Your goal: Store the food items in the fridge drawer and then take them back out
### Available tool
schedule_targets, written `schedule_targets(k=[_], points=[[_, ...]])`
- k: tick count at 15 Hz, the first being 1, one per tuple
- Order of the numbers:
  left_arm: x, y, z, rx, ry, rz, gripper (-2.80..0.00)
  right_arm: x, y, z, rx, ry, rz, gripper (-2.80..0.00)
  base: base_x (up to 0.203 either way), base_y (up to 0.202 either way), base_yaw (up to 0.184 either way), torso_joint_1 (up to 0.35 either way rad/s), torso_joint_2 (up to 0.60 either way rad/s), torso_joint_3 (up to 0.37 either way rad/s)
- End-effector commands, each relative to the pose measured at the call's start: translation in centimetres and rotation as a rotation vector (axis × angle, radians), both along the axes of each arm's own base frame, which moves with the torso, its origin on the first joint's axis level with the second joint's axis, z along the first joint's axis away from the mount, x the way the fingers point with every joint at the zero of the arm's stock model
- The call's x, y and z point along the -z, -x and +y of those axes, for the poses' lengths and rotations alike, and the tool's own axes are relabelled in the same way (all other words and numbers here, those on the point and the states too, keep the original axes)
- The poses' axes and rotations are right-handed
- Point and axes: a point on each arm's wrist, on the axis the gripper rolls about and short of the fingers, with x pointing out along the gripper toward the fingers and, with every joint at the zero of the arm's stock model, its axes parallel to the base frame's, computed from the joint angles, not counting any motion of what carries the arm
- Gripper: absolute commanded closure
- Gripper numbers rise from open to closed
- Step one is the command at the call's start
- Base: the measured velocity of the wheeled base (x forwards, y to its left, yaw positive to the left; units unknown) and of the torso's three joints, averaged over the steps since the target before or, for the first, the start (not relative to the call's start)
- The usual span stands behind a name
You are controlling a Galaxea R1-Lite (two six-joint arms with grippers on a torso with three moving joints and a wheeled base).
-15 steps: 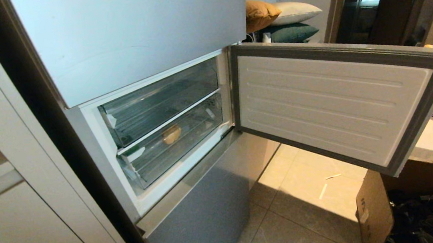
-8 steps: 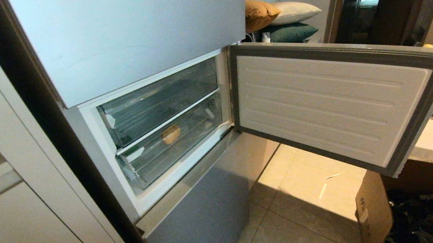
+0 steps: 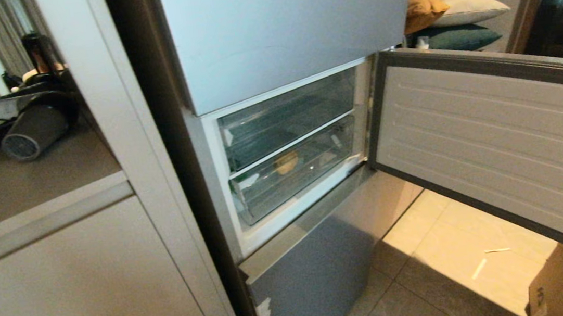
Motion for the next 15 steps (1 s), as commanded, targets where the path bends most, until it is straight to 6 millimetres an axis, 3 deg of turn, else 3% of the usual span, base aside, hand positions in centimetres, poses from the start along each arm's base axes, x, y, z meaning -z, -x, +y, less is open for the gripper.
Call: schedule_targets(k=[1, 12, 15], points=[[0.29, -0.08, 0.00, 0.000, 0.000, 0.010, 0.00, 0.00, -0.01, 0.00, 0.000, -0.004, 0.002, 0.00, -0.002, -0.009, 0.174, -0.002, 0.00, -0.003], [0.29, -0.08, 0.00, 0.000, 0.000, 0.010, 0.00, 0.00, -0.01, 0.00, 0.000, -0.007, 0.002, 0.00, 0.001, -0.008, 0.172, 0.002, 0.00, 0.001], [0.29, -0.08, 0.00, 0.000, 0.000, 0.010, 0.00, 0.00, -0.01, 0.00, 0.001, -0.007, 0.002, 0.00, 0.001, -0.001, 0.072, 0.003, 0.00, 0.000]])
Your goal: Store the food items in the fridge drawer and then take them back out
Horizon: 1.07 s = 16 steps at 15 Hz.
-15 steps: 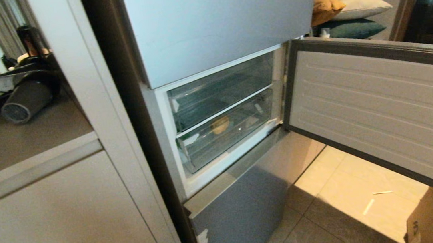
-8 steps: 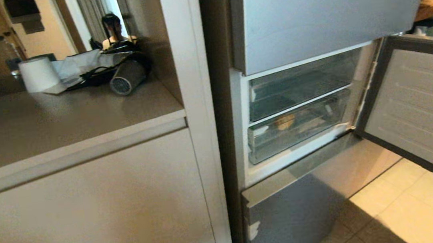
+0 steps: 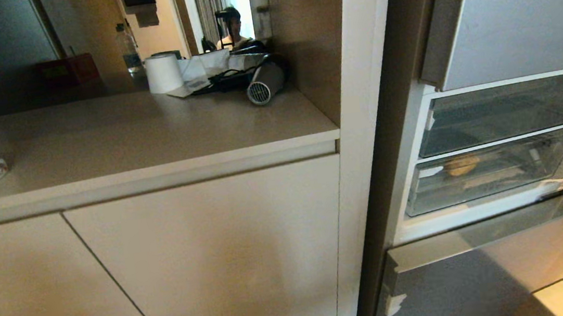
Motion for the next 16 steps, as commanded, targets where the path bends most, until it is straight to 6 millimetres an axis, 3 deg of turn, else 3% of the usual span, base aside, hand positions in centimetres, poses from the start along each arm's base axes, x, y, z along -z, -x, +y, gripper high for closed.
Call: schedule_targets(k=[1, 8, 16], points=[[0.29, -0.08, 0.00, 0.000, 0.000, 0.010, 0.00, 0.00, -0.01, 0.00, 0.001, 0.000, 0.002, 0.00, 0.000, 0.000, 0.000, 0.000, 0.00, 0.000], [0.29, -0.08, 0.00, 0.000, 0.000, 0.010, 0.00, 0.00, -0.01, 0.00, 0.000, 0.000, 0.002, 0.00, 0.000, 0.000, 0.000, -0.006, 0.01, 0.008], [0.25, -0.07, 0.00, 0.000, 0.000, 0.009, 0.00, 0.00, -0.01, 0.00, 0.000, -0.002, 0.002, 0.00, 0.000, 0.000, 0.000, -0.177, 0.49, 0.301]])
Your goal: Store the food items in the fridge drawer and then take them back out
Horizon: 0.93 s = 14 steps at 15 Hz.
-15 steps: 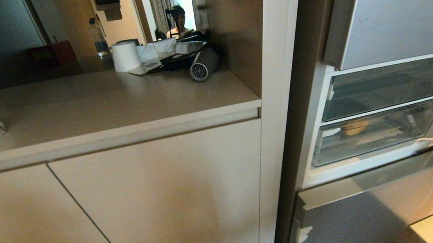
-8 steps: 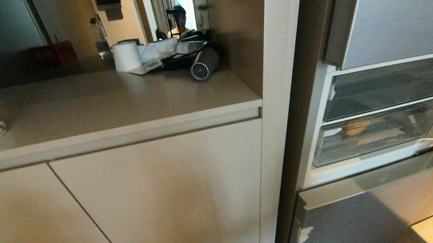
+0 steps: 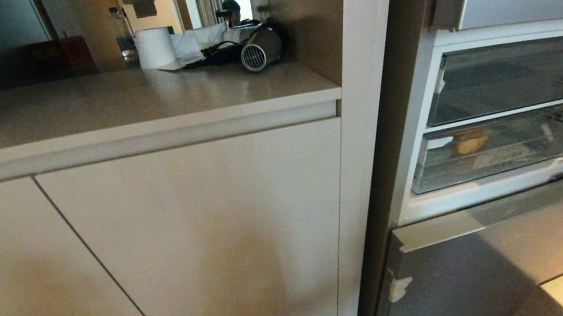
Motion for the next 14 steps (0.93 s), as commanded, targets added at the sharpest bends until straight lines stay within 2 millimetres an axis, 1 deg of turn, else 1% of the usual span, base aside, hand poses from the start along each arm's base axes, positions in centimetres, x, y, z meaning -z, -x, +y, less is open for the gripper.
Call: schedule_targets(k=[1, 5, 6, 9, 11, 12, 13, 14], points=[[0.3, -0.1, 0.0, 0.000, 0.000, 0.010, 0.00, 0.0, 0.0, 0.0, 0.001, 0.000, 0.002, 0.00, 0.000, 0.000, 0.000, -0.175, 0.53, 0.354], [0.3, -0.1, 0.0, 0.000, 0.000, 0.010, 0.00, 0.0, 0.0, 0.0, 0.000, 0.000, 0.002, 0.00, 0.000, 0.000, 0.000, -0.159, 0.52, 0.356], [0.3, -0.1, 0.0, 0.000, 0.000, 0.010, 0.00, 0.0, 0.0, 0.0, 0.000, 0.001, 0.002, 0.00, 0.000, 0.000, 0.000, -0.085, 0.32, 0.221], [0.3, -0.1, 0.0, 0.000, 0.000, 0.010, 0.00, 0.0, 0.0, 0.0, 0.000, 0.001, 0.002, 0.00, 0.000, 0.000, 0.000, -0.028, 0.11, 0.085], [0.3, -0.1, 0.0, 0.000, 0.000, 0.010, 0.00, 0.0, 0.0, 0.0, 0.001, 0.033, 0.000, 0.00, 0.000, 0.000, 0.000, -0.002, 0.02, 0.007], [0.3, -0.1, 0.0, 0.000, 0.000, 0.009, 0.00, -0.7, 0.2, 0.0, 0.005, 0.051, -0.020, 0.00, 0.000, 0.000, 0.000, 0.000, 0.00, 0.000], [0.3, -0.1, 0.0, 0.000, 0.000, 0.010, 0.00, -2.2, 0.5, 0.0, 0.011, 0.058, -0.052, 0.00, 0.000, 0.000, 0.000, 0.000, 0.00, 0.000], [0.3, -0.1, 0.0, 0.000, 0.000, 0.010, 0.00, -3.8, 0.5, 0.0, 0.023, 0.060, -0.044, 0.00, 0.000, 0.000, 0.000, 0.000, 0.00, 0.000]])
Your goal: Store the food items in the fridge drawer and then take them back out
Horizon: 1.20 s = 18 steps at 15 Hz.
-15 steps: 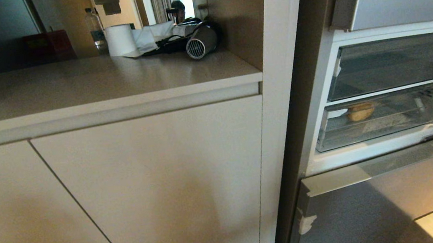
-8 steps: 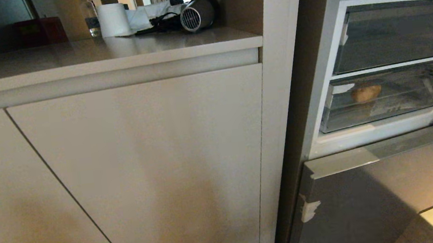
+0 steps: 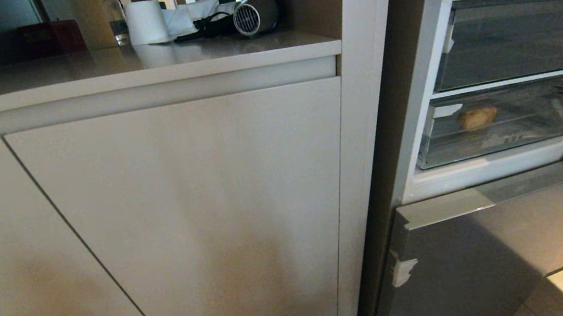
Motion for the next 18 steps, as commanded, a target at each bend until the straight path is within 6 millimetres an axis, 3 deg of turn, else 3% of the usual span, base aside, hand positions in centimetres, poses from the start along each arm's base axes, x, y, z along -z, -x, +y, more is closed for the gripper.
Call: schedule_targets(k=[1, 3, 6, 10, 14, 15, 16, 18], points=[[0.3, -0.1, 0.0, -0.001, 0.000, 0.011, 0.00, -3.6, -0.4, 0.0, 0.023, 0.003, 0.024, 0.00, 0.000, 0.000, 0.000, 0.000, 0.00, 0.000], [0.3, -0.1, 0.0, -0.001, 0.000, 0.011, 0.00, -6.8, -2.9, -0.1, 0.051, 0.001, 0.149, 0.00, 0.000, 0.000, 0.000, 0.000, 0.00, 0.000], [0.3, -0.1, 0.0, -0.001, 0.000, 0.011, 0.00, -9.1, -8.8, -0.1, 0.076, -0.009, 0.312, 0.00, 0.000, 0.000, 0.000, 0.000, 0.00, 0.000], [0.3, -0.1, 0.0, -0.001, 0.000, 0.011, 0.00, -9.3, -18.0, -0.1, 0.108, -0.015, 0.312, 0.00, 0.000, 0.000, 0.000, 0.000, 0.00, 0.000], [0.3, -0.1, 0.0, -0.001, 0.000, 0.011, 0.00, -9.2, -22.6, 1.0, -0.230, -0.113, 0.283, 0.00, 0.000, 0.000, 0.000, 0.000, 0.00, 0.000], [0.3, -0.1, 0.0, -0.001, 0.000, 0.011, 0.00, -9.1, -23.9, 1.1, -0.249, -0.121, 0.293, -0.31, 0.000, 0.000, 0.000, 0.000, 0.00, 0.000], [0.3, -0.1, 0.0, -0.001, 0.000, 0.011, 0.00, -9.0, -25.1, 1.2, -0.260, -0.124, 0.295, -2.80, 0.000, 0.000, 0.000, 0.000, 0.00, 0.000], [0.3, -0.1, 0.0, -0.001, 0.000, 0.011, 0.00, -8.7, -26.9, 1.3, -0.272, -0.123, 0.241, -2.80, 0.000, 0.000, 0.000, 0.000, 0.00, 0.000]])
